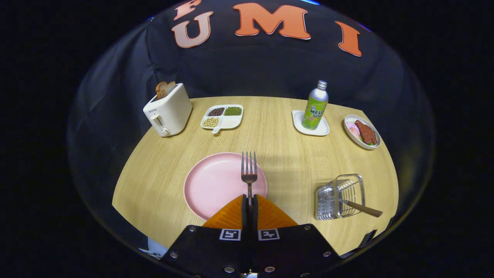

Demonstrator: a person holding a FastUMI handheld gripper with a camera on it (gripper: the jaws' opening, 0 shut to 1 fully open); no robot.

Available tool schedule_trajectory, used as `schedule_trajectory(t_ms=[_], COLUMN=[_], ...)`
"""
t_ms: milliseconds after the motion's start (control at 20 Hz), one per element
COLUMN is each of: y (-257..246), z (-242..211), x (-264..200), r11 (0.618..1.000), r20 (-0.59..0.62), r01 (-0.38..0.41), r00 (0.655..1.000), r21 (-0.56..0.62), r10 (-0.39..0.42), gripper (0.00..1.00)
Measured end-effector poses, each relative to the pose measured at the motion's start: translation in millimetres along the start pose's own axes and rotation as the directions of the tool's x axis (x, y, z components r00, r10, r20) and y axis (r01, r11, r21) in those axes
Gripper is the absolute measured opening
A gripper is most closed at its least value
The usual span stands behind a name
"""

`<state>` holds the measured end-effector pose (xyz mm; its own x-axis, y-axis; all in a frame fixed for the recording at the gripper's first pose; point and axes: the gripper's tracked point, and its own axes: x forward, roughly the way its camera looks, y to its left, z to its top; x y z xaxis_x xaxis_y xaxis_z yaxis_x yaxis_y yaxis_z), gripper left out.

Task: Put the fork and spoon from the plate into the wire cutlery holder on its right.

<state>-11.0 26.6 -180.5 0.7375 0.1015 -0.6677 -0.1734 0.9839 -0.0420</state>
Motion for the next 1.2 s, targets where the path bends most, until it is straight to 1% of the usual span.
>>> schedule_trajectory(t_ms=[200, 300, 550, 750, 850, 1050, 1200], y=[-36.5, -54.6, -93.0, -116.0, -120.1, -129.4, -141.2], z=[2.0, -0.1, -12.9, -24.7, -30.2, -44.9, -48.2], x=[-19.5, -27.3, -48.3, -60.4, -63.3, -58.3, -49.6], r11=[1.0, 0.999, 0.997, 0.993, 0.993, 0.992, 0.991], r20=[-0.036, -0.061, -0.162, -0.252, -0.291, -0.384, -0.437], r01=[0.016, 0.036, 0.064, 0.091, 0.09, 0.094, 0.118], r00=[0.999, 0.998, 0.984, 0.962, 0.951, 0.916, 0.889], r21=[0.008, -0.006, -0.041, -0.079, -0.077, -0.079, -0.065], r10=[-0.016, -0.036, -0.07, -0.108, -0.109, -0.117, -0.135], gripper=[0.02, 0.02, 0.02, 0.02, 0.02, 0.02, 0.03])
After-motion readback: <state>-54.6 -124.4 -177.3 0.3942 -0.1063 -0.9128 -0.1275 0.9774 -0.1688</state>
